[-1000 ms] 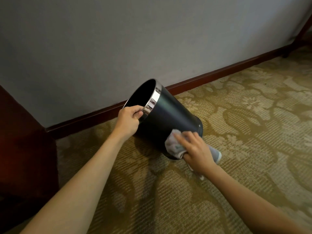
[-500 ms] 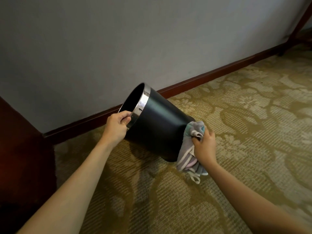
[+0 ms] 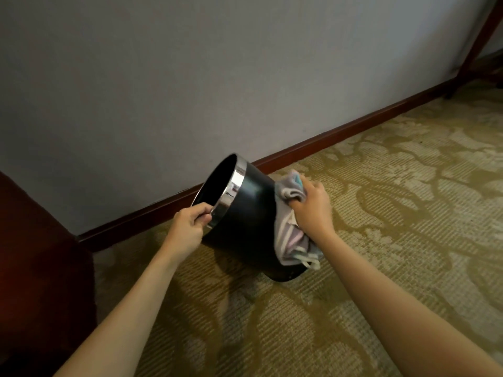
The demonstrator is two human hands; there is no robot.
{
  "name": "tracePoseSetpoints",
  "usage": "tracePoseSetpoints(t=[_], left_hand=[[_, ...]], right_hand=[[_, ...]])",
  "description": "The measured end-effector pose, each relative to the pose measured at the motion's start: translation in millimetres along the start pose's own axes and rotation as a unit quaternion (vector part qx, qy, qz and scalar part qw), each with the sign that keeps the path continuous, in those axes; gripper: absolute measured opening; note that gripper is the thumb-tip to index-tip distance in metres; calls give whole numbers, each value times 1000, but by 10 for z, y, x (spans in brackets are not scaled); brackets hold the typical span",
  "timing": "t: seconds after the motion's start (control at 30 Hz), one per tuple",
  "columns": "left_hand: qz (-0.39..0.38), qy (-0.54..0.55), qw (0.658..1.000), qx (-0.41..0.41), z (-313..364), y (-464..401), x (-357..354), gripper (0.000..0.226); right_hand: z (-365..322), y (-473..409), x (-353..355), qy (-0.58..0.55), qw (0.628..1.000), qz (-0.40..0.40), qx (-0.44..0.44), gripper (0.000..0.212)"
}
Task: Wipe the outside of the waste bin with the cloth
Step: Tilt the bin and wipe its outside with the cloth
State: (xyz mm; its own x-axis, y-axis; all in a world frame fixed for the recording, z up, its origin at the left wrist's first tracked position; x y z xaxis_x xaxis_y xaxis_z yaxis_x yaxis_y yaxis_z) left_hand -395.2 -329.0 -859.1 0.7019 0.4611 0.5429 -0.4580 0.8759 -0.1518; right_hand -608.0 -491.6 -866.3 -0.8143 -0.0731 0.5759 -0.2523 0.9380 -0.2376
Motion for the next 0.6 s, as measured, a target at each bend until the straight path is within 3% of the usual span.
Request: tracePoseSetpoints(t=[0.17, 0.47, 0.6], left_hand=[[6, -15, 999, 30, -243, 29, 147, 34], [-54, 11, 998, -11, 74, 98, -98, 38], [-61, 10, 998, -32, 230, 89, -184, 39]], right_hand=[[704, 331, 148, 92, 993, -22, -69, 52], [-689, 61, -74, -49, 993, -34, 103, 28], [-581, -434, 27, -70, 997, -21, 14, 30]])
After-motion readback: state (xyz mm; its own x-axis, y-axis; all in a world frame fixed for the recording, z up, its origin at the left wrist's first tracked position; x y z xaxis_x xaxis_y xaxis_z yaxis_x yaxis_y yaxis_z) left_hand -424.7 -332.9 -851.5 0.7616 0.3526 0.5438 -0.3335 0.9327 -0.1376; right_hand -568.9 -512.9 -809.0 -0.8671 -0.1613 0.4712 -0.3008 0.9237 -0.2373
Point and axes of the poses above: each hand's wrist, its own y-axis away from the middle knuckle, its own x-axis out of the back of the hand, z = x × y, the point moved 5 cm from there along -y, towards the middle knuckle, and after that the axes turned 4 degrees about z, right-handed, at the moved point
